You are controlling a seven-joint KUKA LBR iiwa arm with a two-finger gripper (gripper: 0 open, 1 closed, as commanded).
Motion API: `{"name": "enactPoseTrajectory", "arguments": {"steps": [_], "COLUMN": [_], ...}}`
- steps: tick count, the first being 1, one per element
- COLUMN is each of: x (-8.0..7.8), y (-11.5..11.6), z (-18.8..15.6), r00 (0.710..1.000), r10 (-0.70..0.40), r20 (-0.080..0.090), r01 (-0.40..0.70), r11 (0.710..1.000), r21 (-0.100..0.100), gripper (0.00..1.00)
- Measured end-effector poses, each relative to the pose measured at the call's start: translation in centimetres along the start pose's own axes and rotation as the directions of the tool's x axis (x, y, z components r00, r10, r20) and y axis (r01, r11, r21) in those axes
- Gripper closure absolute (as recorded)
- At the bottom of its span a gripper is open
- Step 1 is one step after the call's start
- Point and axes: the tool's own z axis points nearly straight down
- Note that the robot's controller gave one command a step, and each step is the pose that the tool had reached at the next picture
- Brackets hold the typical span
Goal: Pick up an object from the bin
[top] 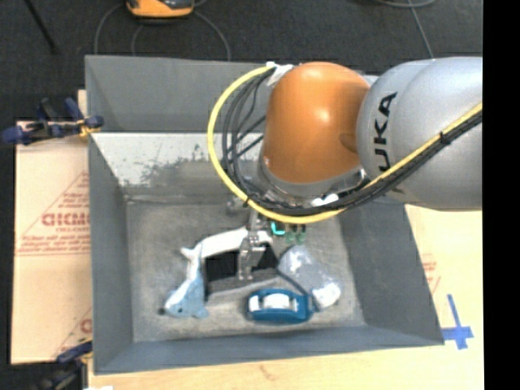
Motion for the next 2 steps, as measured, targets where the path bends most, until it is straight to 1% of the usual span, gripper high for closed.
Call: {"name": "enactPoseTrajectory", "arguments": {"steps": [1,2], "x": [-0.2,-1.2], "y": [-0.1,-1.6], "z": [-0.4,5.2], "r00": [1.000,0.997], "r10": [0.004,-0.078], "r20": [0.008,0.012], "r01": [-0.004,0.078], "r11": [1.000,0.997], "r21": [-0.001,0.001], "gripper": [0.00,0.00]}}
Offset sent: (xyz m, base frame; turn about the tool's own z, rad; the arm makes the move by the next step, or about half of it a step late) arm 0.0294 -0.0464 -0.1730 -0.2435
